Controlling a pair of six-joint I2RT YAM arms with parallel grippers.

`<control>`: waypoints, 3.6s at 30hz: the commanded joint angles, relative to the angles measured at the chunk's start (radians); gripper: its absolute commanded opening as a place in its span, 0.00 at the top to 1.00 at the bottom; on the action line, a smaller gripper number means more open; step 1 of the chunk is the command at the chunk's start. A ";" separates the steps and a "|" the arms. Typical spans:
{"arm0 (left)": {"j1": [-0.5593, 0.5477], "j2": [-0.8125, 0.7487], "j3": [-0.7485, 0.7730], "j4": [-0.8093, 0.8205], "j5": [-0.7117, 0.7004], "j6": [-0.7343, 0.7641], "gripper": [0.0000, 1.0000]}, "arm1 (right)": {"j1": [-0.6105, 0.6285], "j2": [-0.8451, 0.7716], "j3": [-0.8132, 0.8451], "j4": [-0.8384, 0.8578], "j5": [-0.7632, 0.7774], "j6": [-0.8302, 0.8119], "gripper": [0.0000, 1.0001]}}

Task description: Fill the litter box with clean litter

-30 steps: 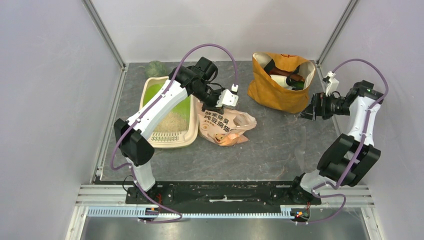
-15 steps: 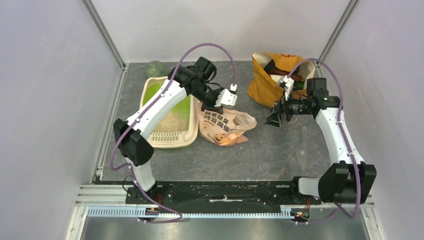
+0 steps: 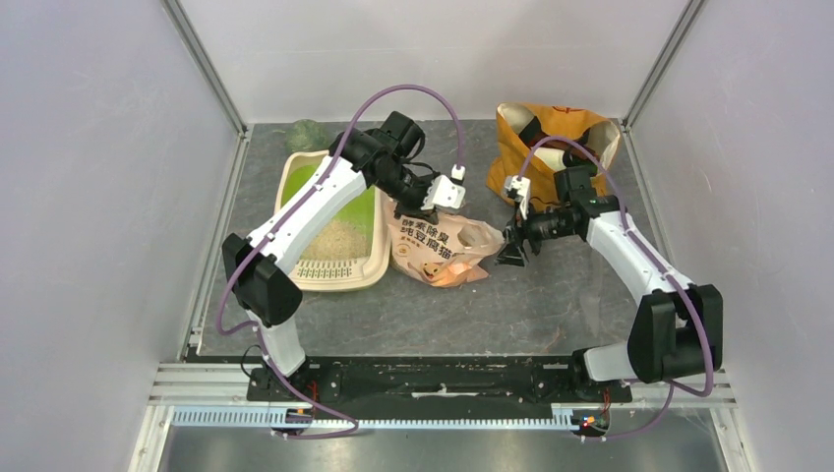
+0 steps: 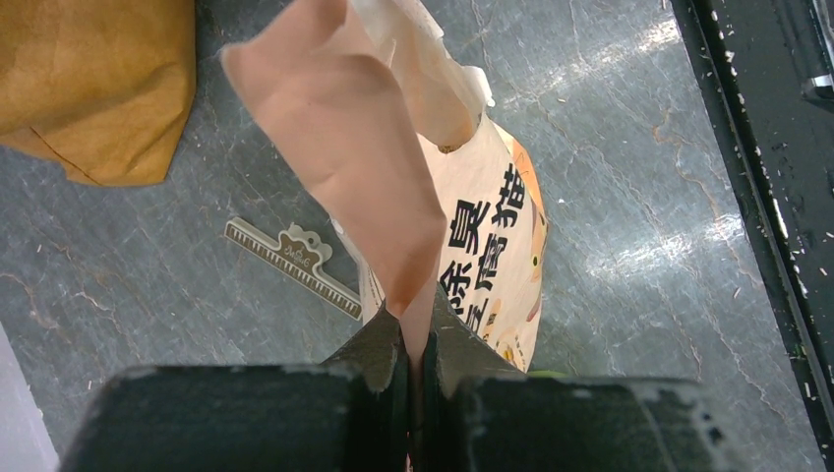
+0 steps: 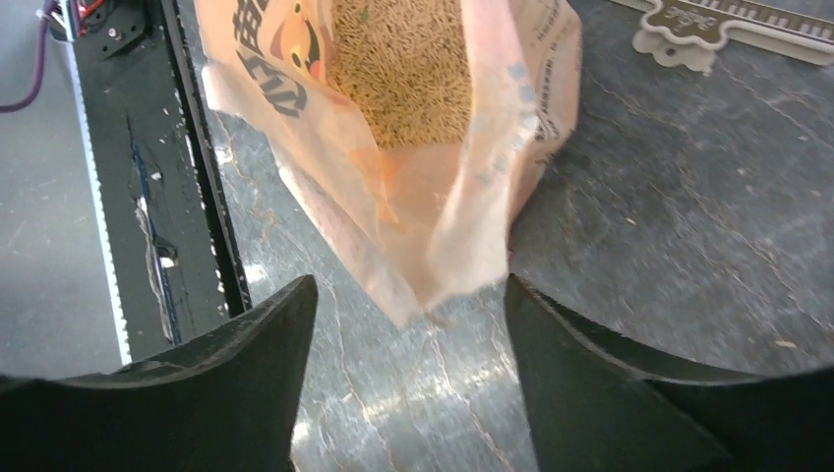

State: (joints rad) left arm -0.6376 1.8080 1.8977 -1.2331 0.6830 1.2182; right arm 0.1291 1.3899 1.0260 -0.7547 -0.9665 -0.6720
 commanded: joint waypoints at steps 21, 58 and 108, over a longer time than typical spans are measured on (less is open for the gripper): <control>0.069 -0.018 0.101 -0.145 0.028 -0.087 0.98 | -0.020 0.036 0.091 -0.146 0.011 -0.092 1.00; 0.173 0.219 0.322 -0.174 0.067 -0.302 0.39 | 0.188 0.032 0.092 0.036 -0.060 0.075 1.00; -0.008 -0.139 -0.395 0.212 0.037 -0.288 0.61 | 0.178 0.079 0.203 -0.106 -0.024 0.008 1.00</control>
State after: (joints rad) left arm -0.6445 1.6691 1.5139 -0.9497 0.6605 0.9169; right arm 0.3161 1.4876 1.1812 -0.8001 -0.9791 -0.6300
